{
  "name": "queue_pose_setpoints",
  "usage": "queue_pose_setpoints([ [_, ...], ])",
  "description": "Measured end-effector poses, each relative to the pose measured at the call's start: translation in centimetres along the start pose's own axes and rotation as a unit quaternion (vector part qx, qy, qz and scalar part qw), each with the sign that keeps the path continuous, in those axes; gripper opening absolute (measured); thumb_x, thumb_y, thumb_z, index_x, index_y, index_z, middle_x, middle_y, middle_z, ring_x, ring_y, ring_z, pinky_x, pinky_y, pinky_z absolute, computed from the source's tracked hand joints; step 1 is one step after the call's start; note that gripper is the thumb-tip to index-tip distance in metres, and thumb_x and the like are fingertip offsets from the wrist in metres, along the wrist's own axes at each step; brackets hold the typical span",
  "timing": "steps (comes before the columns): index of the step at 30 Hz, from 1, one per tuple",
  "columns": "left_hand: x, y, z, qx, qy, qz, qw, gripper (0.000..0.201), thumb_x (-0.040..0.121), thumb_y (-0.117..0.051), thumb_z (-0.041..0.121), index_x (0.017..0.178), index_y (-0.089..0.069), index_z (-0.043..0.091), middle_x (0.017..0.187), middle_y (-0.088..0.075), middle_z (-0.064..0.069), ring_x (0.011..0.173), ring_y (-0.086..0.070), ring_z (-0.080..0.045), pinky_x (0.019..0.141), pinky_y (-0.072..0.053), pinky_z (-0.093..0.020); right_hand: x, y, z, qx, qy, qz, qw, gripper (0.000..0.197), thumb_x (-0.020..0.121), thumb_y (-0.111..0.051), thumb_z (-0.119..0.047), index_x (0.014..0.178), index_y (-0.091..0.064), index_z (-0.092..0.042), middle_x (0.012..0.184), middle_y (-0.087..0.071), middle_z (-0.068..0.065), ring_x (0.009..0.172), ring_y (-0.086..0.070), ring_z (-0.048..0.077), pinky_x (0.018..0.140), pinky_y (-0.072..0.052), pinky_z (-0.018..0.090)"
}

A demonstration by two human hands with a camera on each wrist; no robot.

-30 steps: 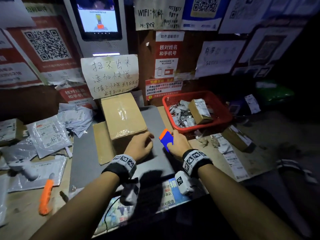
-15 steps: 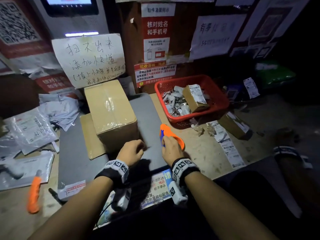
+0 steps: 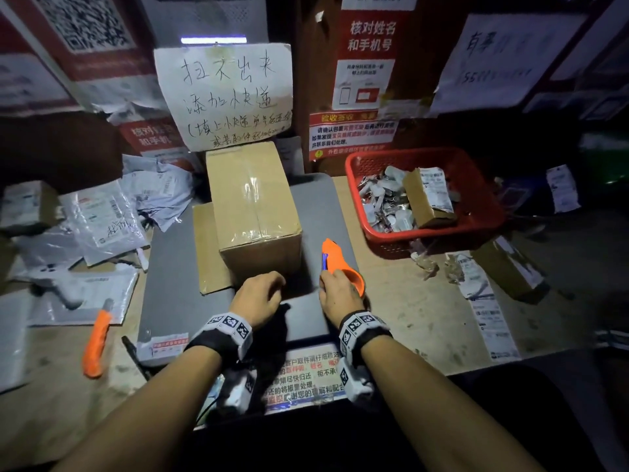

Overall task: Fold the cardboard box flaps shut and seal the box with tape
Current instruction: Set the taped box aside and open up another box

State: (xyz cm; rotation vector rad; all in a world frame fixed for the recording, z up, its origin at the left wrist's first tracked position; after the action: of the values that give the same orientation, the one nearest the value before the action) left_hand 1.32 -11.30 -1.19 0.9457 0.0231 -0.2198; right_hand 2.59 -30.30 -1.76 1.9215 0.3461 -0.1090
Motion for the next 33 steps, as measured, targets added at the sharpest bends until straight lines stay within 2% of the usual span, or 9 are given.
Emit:
queue_pose_setpoints([
  [6, -0.4, 1.0, 1.0, 0.005, -0.020, 0.024, 1.000, 0.024, 0.087, -0.056, 0.015, 0.110, -0.065, 0.016, 0.104, -0.072, -0.001, 0.099, -0.066, -0.024, 0.086, -0.051, -0.035, 0.6, 2.1, -0.7, -0.053, 0.012, 0.012, 0.998, 0.024, 0.097, -0.047, -0.021, 0.117, -0.056, -0.010, 0.105, -0.063, 0.018, 0.089, -0.062, 0.039, 0.067, -0.044, 0.039],
  [11, -1.3, 5.2, 2.6, 0.003, -0.070, 0.095, 0.993, 0.025, 0.084, -0.050, 0.030, 0.101, -0.065, 0.022, 0.086, -0.073, 0.003, 0.079, -0.069, -0.023, 0.072, -0.055, -0.036, 2.2, 7.1, -2.8, 0.014, 0.014, 0.101, 0.995, 0.017, 0.091, -0.048, -0.011, 0.104, -0.057, -0.005, 0.104, -0.061, 0.019, 0.093, -0.060, 0.039, 0.074, -0.046, 0.039],
  [15, -1.5, 9.9, 2.6, 0.010, -0.010, 0.224, 0.974, 0.024, 0.087, -0.052, 0.039, 0.094, -0.066, 0.021, 0.070, -0.068, -0.002, 0.064, -0.063, -0.028, 0.059, -0.050, -0.031, 4.8, 10.4, -5.3, 0.111, 0.031, 0.158, 0.981, 0.023, 0.097, -0.044, -0.011, 0.111, -0.060, -0.001, 0.111, -0.060, 0.019, 0.101, -0.057, 0.038, 0.084, -0.046, 0.041],
  [17, -1.3, 11.6, 1.8, 0.007, 0.066, 0.272, 0.960, 0.014, 0.087, -0.058, 0.032, 0.093, -0.064, 0.022, 0.068, -0.062, 0.001, 0.065, -0.060, -0.028, 0.060, -0.047, -0.031, 6.0, 11.0, -6.7, 0.160, 0.037, 0.153, 0.975, 0.025, 0.100, -0.043, -0.018, 0.105, -0.060, -0.001, 0.105, -0.063, 0.019, 0.099, -0.057, 0.037, 0.079, -0.043, 0.038],
  [18, -1.2, 12.3, 1.2, 0.006, 0.110, 0.284, 0.952, 0.015, 0.087, -0.059, 0.032, 0.097, -0.062, 0.022, 0.077, -0.061, 0.000, 0.073, -0.061, -0.029, 0.064, -0.048, -0.033, 6.5, 11.0, -7.5, 0.176, 0.040, 0.131, 0.975, 0.027, 0.100, -0.043, -0.024, 0.101, -0.059, -0.003, 0.102, -0.063, 0.017, 0.097, -0.058, 0.036, 0.076, -0.040, 0.036],
  [21, -0.5, 13.0, 0.3, -0.009, 0.199, 0.223, 0.954, 0.048, 0.086, -0.063, 0.039, 0.127, -0.051, 0.017, 0.120, -0.054, -0.015, 0.112, -0.053, -0.036, 0.093, -0.044, -0.042, 7.2, 10.4, -9.7, 0.201, 0.044, 0.042, 0.978, 0.033, 0.099, -0.043, -0.038, 0.112, -0.057, -0.011, 0.111, -0.065, 0.015, 0.105, -0.058, 0.036, 0.080, -0.037, 0.034],
  [23, -0.2, 12.7, 0.5, -0.095, 0.192, 0.159, 0.964, 0.063, 0.090, -0.065, 0.035, 0.143, -0.038, 0.016, 0.133, -0.052, -0.018, 0.123, -0.049, -0.037, 0.100, -0.038, -0.037, 7.1, 9.7, -10.4, 0.198, 0.046, 0.028, 0.979, 0.040, 0.098, -0.049, -0.039, 0.127, -0.052, -0.011, 0.123, -0.063, 0.016, 0.114, -0.057, 0.036, 0.090, -0.042, 0.037],
  [27, -0.4, 12.3, -0.2, -0.150, 0.183, 0.150, 0.960, 0.065, 0.089, -0.065, 0.037, 0.145, -0.035, 0.023, 0.132, -0.060, -0.009, 0.121, -0.055, -0.031, 0.100, -0.040, -0.036, 6.5, 8.2, -11.1, 0.172, 0.032, 0.024, 0.984, 0.062, 0.094, -0.057, -0.040, 0.145, -0.035, -0.012, 0.134, -0.047, 0.017, 0.124, -0.048, 0.037, 0.104, -0.041, 0.046],
  [33, -2.0, 12.0, -3.3, -0.079, 0.292, 0.116, 0.946, 0.071, 0.089, -0.046, 0.062, 0.140, -0.037, 0.014, 0.136, -0.054, -0.013, 0.123, -0.052, -0.035, 0.101, -0.042, -0.044, 4.7, 6.0, -12.2, 0.178, -0.003, 0.034, 0.983, 0.059, 0.096, -0.045, -0.044, 0.147, -0.024, -0.024, 0.130, -0.040, 0.015, 0.117, -0.049, 0.039, 0.099, -0.041, 0.049],
])
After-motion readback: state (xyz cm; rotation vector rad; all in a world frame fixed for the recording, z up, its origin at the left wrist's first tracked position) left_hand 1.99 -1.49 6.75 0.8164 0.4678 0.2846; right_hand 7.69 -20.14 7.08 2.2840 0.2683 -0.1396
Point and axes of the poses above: each hand's wrist, its own x-axis towards the middle knuckle, its own y-axis out of the back of the hand, z = x × y, the point moved 3 cm from there along x, towards the middle knuckle
